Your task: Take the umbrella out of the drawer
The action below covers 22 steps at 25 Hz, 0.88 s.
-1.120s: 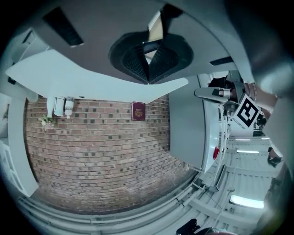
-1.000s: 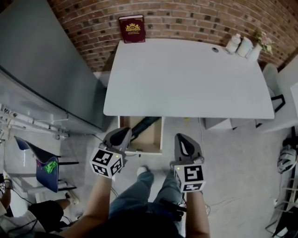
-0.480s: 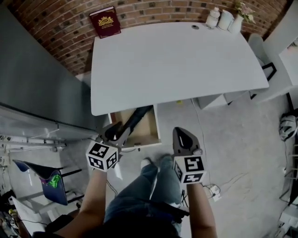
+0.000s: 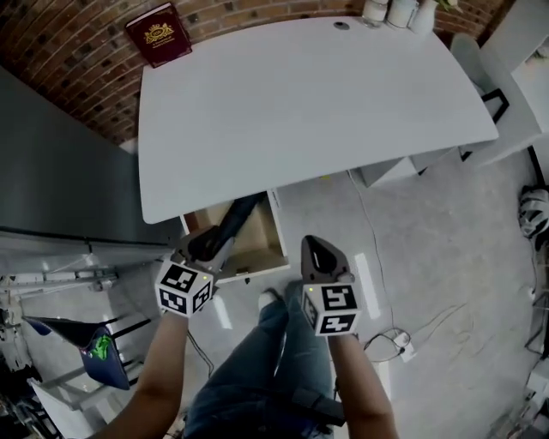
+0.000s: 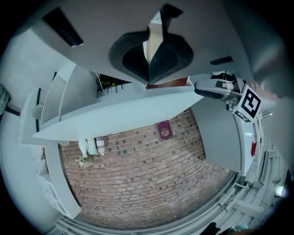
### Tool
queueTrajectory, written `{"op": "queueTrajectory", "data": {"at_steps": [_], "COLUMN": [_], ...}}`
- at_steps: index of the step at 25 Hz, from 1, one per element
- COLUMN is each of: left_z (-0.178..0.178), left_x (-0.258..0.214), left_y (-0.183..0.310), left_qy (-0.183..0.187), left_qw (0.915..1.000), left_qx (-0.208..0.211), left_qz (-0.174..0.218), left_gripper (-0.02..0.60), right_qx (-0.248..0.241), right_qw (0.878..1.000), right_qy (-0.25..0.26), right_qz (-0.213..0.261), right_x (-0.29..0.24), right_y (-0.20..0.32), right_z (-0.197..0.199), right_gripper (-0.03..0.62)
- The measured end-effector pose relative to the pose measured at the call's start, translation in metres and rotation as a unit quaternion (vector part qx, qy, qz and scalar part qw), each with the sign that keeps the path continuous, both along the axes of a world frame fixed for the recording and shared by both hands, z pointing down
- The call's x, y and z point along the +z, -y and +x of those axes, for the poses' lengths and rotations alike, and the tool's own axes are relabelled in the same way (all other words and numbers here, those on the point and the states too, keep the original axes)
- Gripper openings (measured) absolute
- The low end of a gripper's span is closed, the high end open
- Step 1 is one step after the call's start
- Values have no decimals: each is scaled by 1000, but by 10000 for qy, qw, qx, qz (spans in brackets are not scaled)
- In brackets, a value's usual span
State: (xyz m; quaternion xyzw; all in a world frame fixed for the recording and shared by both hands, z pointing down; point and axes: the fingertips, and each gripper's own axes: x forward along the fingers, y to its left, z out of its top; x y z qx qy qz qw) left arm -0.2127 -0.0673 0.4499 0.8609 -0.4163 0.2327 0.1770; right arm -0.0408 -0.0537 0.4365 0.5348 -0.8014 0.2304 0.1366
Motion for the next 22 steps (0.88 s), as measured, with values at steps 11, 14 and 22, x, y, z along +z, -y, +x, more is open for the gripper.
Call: {"op": "queueTrajectory", "data": {"at_steps": [11,14,22], "left_z": [0,-3,-11], "left_x": [96,120,186], "left_y": [32,38,48], "left_qy": [651,602,1317], "left_qw": [9973,9968,9897], "left_qx": [48,-17,-21], "left_qz": [-344,-524,-552], "left_gripper": [149,172,242], "right_qx": [300,460,663], "right_qw": [9991,9979,9955], "right_qy": [136,271,487], "right_qz": [-273,-360,-468], "right_x": [92,110,145], "right_y": [11,17,21], "right_z": [12,12,8], "right_gripper": [-8,-8,-8]}}
